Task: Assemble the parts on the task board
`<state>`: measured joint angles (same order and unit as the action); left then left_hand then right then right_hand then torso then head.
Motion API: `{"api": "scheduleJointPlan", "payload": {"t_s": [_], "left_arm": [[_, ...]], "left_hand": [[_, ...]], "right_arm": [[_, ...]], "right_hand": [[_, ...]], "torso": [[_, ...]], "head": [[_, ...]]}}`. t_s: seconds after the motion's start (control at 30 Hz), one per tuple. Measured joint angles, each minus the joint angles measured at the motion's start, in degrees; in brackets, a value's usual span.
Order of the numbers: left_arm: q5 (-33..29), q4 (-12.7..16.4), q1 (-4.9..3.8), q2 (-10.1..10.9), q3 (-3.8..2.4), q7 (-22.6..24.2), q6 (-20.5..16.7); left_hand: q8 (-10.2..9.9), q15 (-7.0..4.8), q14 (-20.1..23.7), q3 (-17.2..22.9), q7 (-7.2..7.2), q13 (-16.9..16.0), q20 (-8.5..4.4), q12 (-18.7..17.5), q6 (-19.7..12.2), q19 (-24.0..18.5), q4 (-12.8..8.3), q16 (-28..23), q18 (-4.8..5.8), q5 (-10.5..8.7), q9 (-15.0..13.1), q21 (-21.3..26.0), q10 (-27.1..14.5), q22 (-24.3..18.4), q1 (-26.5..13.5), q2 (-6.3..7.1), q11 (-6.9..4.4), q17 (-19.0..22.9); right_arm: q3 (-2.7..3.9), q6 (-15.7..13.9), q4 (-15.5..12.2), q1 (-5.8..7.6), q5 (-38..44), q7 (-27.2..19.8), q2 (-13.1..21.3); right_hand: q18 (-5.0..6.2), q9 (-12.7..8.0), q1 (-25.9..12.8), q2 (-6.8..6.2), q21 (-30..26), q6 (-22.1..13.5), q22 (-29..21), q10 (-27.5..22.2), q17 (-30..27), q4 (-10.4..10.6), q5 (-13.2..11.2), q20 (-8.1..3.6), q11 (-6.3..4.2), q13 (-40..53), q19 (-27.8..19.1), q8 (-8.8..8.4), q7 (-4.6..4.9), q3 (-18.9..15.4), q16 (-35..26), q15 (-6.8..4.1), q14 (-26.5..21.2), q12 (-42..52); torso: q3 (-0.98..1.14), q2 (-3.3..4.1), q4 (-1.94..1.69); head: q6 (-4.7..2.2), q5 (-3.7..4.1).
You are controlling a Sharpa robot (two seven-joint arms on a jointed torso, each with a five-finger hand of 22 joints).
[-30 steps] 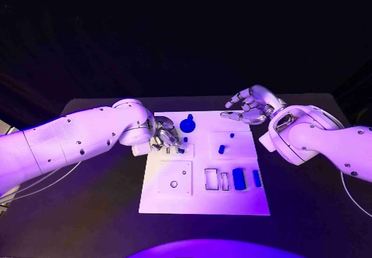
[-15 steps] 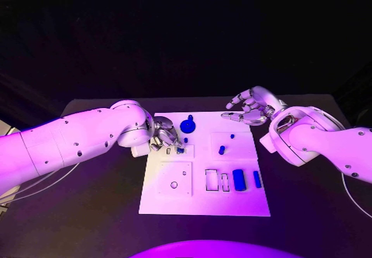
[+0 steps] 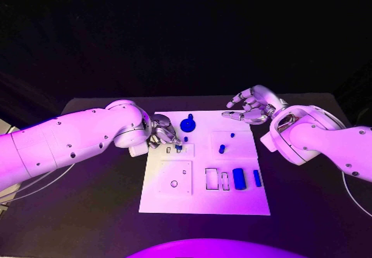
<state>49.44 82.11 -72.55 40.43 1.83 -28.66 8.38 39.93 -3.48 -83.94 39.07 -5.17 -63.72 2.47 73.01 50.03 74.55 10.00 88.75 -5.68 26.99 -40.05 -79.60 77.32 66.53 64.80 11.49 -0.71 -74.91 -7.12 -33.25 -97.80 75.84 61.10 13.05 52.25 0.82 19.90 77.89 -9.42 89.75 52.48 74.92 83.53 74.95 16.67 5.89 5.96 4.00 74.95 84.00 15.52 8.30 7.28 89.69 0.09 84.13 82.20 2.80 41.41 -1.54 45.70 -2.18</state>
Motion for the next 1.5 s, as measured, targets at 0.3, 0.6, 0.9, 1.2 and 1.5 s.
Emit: {"api": "scheduleJointPlan", "payload": {"t_s": [0.3,0.6,0.9,1.2,1.5], "left_arm": [[4.6,-0.3,0.01,-0.3,0.13,-0.3,-0.1],[7.1,-0.7,0.02,-1.1,0.26,-0.9,0.1],[8.0,-0.8,0.03,-1.4,0.53,-1.3,0.5],[8.1,-0.7,-0.02,-1.5,0.82,-1.4,1.0],[8.1,-0.5,-0.02,-1.6,0.99,-1.4,1.2]], "left_hand": [[-0.1,0.0,0.0,1.0,0.09,-0.1,0.2,0.0,0.1,0.2,-1.0,0.0,0.0,0.03,0.0,0.0,0.0,0.2,-0.4,0.38,0.0,0.0],[-0.3,-0.19,-0.2,1.0,0.28,-0.2,0.0,0.0,0.7,0.4,-1.0,0.0,0.0,0.31,-0.1,-0.2,0.2,0.4,-0.6,0.6,-0.2,0.0],[-0.4,-0.19,-0.2,1.0,0.28,-0.2,0.0,0.0,0.7,0.4,-1.0,0.0,0.0,0.3,-0.1,-0.2,0.2,0.4,-0.6,0.59,-0.2,0.0],[-0.6,-0.19,-0.2,1.0,0.38,-0.3,0.0,0.0,0.8,0.4,-1.0,0.0,0.0,0.52,-0.2,-0.2,0.2,0.4,-0.6,0.58,-0.2,0.0],[-0.4,-0.19,-0.2,1.0,0.39,-0.3,0.0,0.2,0.8,0.4,-1.0,0.0,0.0,0.52,-0.2,-0.2,0.2,0.5,-0.6,0.56,-0.19,0.0]], "right_arm": [[0.0,0.0,0.0,-0.02,0.0,0.0,0.0],[0.0,0.0,0.0,-0.03,0.0,0.0,0.0],[0.0,0.0,-0.1,-0.03,0.0,0.0,0.0],[0.0,0.1,-0.2,-0.04,-0.1,0.0,0.1],[0.0,0.2,-0.2,-0.04,-0.1,0.0,0.0]], "right_hand": [[0.0,0.0,0.0,0.0,0.0,-0.1,0.0,0.0,0.0,0.0,0.0,0.0,0.0,0.0,0.0,0.0,0.15,0.0,0.0,0.0,0.0,0.0],[0.0,0.0,0.0,0.0,0.0,-0.1,0.0,0.0,0.0,0.0,0.0,0.0,0.0,0.0,0.0,0.0,0.15,0.0,0.0,0.0,0.0,0.0],[0.0,0.0,0.0,0.0,0.0,-0.1,0.0,0.0,0.0,0.0,0.0,0.0,0.0,0.0,0.0,0.0,0.15,0.0,0.0,0.0,0.0,0.0],[0.0,0.0,0.0,0.0,0.0,-0.1,0.0,0.0,0.0,0.0,0.2,0.0,0.0,0.0,0.0,0.0,0.15,0.0,0.0,0.0,0.0,0.0],[0.0,0.0,0.0,0.0,0.0,-0.1,0.0,0.0,0.0,0.0,0.2,0.0,0.0,0.0,0.0,0.0,0.15,0.0,0.0,0.0,0.0,0.0]], "torso": [[0.03,0.0,0.0],[0.02,0.01,0.07],[0.01,0.05,0.07],[-0.06,0.08,0.05],[-0.06,0.03,0.04]], "head": [[0.32,-0.21],[0.58,-0.42],[0.78,-0.41],[1.07,-0.26],[1.29,-0.18]]}}
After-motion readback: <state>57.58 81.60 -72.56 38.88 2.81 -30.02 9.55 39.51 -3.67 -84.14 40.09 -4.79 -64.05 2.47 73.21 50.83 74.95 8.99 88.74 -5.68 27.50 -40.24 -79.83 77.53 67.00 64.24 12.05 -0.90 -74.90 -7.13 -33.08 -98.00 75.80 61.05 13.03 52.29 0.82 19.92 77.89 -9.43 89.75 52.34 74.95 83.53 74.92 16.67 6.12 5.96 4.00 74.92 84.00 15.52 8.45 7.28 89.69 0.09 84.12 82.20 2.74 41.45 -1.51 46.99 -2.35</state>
